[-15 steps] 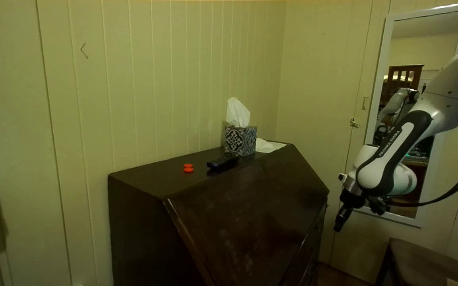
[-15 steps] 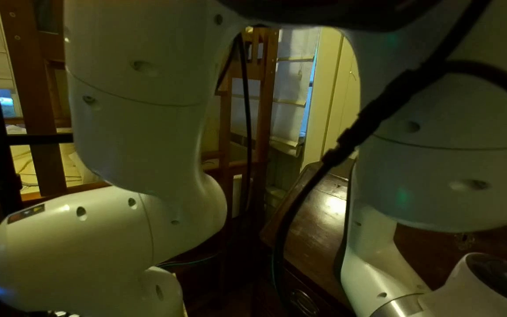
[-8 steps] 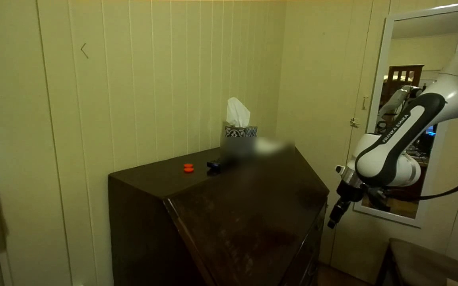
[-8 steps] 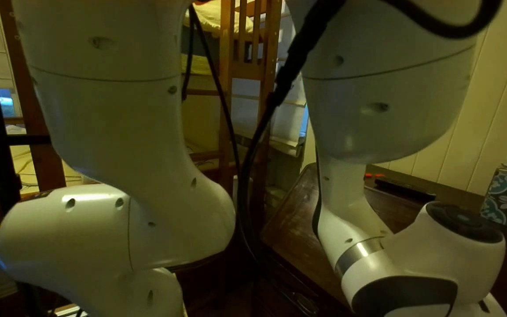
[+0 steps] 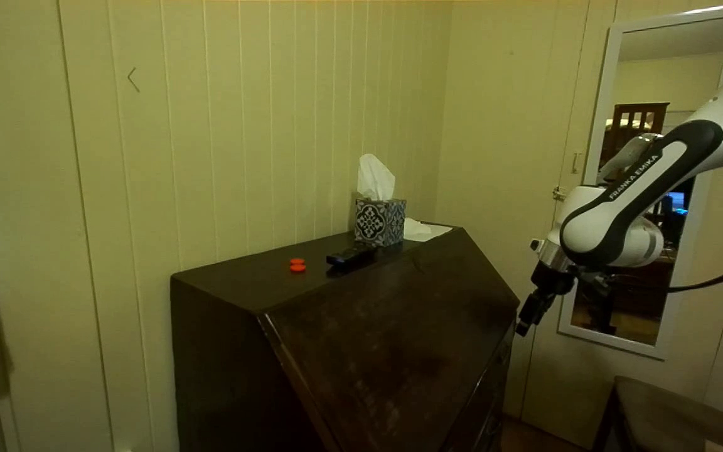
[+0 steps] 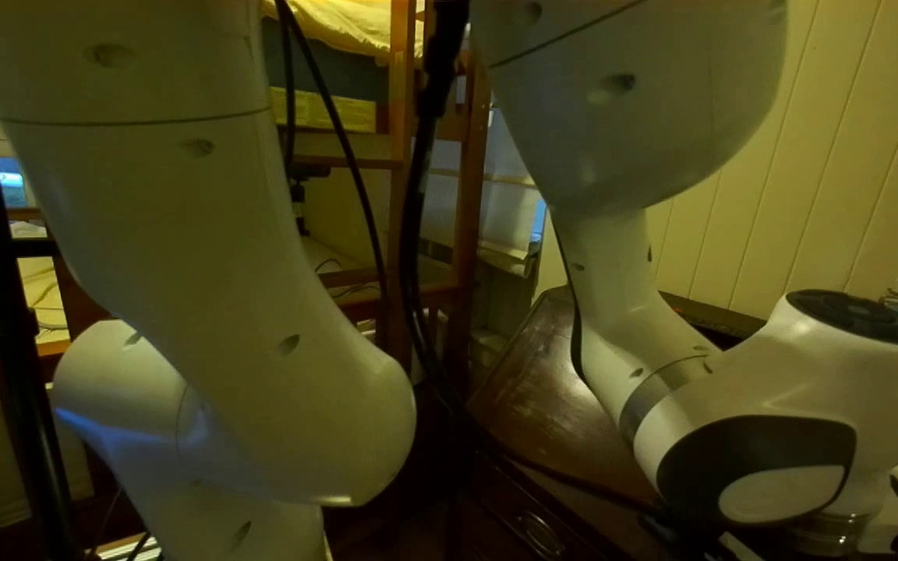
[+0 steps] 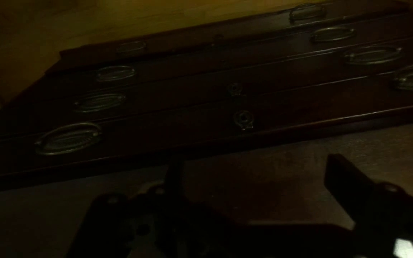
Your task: Close the topmost drawer on the cabinet.
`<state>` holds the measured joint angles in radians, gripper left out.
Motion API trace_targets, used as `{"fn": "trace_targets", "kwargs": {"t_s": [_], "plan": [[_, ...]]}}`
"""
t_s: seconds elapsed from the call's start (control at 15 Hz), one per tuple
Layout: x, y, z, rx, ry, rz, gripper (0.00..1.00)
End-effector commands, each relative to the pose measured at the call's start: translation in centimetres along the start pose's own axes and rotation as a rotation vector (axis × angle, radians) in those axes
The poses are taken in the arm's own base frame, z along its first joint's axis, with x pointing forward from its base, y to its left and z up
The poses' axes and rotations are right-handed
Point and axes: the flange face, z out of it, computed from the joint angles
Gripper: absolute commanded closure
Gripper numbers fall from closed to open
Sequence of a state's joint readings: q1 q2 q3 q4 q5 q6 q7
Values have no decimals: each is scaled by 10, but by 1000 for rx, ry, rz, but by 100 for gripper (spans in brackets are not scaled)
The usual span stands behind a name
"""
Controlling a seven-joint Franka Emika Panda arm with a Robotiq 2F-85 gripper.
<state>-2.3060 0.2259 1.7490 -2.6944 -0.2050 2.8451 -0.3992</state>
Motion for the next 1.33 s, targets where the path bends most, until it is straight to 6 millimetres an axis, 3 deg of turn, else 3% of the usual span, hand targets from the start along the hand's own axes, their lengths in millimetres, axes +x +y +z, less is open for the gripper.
{"fn": "trace_targets", "kwargs": {"t_s": [0.0, 1.27], "plan": [[3, 2, -6, 0, -9, 3, 0], [7, 6, -12, 0, -12, 8, 0]]}}
